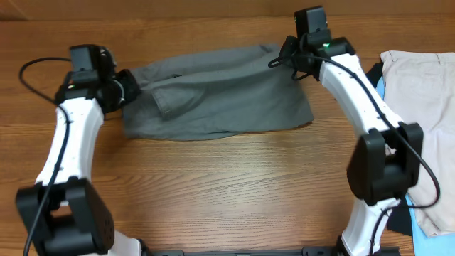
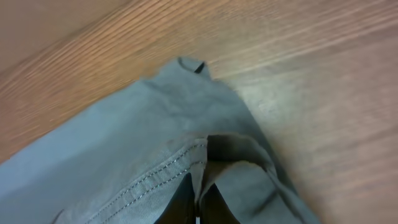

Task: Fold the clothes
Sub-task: 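Lift both bottom corners and fold them up onto the top edge, then lay the folded edge down at the top and release both grippers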

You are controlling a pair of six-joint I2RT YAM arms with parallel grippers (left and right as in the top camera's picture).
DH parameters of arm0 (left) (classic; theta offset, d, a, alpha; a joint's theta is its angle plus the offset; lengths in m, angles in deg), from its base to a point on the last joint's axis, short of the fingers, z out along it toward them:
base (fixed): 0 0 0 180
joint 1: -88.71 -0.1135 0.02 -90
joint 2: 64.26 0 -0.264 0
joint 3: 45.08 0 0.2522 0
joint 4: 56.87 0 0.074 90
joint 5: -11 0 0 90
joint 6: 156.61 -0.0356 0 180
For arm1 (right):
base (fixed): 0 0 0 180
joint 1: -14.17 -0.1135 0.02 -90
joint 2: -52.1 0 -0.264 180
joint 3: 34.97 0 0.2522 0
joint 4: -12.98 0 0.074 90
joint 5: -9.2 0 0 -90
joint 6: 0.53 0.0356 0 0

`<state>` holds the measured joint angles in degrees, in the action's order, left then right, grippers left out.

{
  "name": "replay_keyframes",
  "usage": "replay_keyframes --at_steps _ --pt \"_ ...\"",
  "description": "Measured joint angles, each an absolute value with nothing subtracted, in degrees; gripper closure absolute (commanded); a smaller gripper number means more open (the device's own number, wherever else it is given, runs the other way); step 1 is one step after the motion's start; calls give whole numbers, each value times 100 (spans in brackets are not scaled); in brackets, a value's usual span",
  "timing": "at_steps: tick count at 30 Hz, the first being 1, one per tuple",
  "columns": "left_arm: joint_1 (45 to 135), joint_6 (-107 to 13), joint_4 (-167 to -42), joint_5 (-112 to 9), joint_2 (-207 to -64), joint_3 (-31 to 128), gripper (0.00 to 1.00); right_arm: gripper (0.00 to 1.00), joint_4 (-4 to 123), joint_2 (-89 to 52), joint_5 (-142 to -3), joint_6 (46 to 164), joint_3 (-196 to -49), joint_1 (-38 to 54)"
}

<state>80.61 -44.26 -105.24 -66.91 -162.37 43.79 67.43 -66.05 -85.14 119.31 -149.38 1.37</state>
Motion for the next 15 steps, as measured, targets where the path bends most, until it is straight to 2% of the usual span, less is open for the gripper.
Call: replay_keyframes --at_steps 8,15 --pt "8199 -4153 -10218 -7399 -17004 4384 96 96 5632 -7230 -8547 11769 -14938 140" --pt "8225 -4033 -9582 -7628 -17128 4384 96 96 5265 -7287 -8518 11616 -14938 131"
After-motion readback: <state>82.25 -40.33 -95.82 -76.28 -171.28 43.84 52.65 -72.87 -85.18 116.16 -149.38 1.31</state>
